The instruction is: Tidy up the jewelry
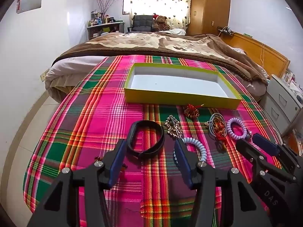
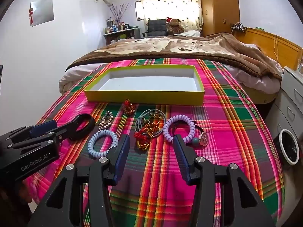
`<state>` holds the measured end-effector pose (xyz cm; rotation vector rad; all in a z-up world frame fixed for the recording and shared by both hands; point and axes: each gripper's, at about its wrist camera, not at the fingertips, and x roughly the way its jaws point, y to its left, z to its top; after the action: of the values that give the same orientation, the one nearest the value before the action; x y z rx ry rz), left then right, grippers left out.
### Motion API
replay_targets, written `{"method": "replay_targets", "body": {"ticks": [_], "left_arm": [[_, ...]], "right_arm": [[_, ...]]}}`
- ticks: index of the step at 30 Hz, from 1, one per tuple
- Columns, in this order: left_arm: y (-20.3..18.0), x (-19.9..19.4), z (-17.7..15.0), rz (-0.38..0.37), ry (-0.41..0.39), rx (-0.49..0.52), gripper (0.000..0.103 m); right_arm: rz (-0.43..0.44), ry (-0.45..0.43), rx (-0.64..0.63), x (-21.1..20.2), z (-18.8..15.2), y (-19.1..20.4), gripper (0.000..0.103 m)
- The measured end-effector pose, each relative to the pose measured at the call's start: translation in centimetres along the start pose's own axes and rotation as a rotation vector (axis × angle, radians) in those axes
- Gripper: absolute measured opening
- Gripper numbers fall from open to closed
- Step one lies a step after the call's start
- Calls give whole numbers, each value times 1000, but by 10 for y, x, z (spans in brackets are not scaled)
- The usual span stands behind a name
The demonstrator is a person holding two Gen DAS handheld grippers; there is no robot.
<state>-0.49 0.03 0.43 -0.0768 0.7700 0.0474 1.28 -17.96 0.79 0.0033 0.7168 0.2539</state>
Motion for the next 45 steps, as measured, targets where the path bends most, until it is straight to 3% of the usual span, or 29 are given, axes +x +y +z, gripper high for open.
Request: {"method": "replay_targets", "body": {"ticks": [45], "left_arm": [[-1,2,0,18,6,8,55]], "right_arm": [[-7,2,11,3,-1,-1,48]]}}
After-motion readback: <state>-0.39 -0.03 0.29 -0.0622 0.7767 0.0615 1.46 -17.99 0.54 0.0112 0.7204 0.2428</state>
